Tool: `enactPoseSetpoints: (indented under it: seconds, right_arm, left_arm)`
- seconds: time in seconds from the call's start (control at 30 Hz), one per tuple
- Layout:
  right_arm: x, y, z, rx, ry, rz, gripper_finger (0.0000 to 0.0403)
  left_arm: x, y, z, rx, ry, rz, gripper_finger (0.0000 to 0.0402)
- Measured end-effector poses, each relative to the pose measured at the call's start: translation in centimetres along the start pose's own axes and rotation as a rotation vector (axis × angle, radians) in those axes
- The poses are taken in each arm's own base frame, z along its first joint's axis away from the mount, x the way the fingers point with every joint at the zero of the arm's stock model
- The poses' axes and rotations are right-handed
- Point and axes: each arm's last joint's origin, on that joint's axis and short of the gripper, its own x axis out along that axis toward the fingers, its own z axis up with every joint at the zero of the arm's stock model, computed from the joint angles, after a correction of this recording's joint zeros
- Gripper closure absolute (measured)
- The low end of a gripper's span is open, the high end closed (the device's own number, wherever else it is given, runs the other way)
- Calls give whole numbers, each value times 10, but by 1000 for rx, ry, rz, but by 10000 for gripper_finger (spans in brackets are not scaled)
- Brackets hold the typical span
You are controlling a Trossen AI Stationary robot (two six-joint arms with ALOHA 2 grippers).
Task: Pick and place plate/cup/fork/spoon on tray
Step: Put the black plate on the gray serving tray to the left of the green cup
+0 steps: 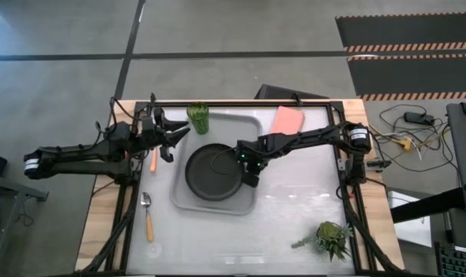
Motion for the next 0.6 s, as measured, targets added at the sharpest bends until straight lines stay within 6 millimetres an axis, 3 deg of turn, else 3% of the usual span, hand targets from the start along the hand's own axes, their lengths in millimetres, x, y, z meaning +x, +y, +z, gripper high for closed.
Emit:
enactPoseSetpoints:
  seconds: [0.3,0.6]
  right_arm:
    - [14,1,-3,7,-83,30,394]
    - [4,11,23,-66,-367,115,394]
  left_arm:
    - [-1,0,-1,0,1,0,308]
    - [-1,0,-1,0,2,0,308]
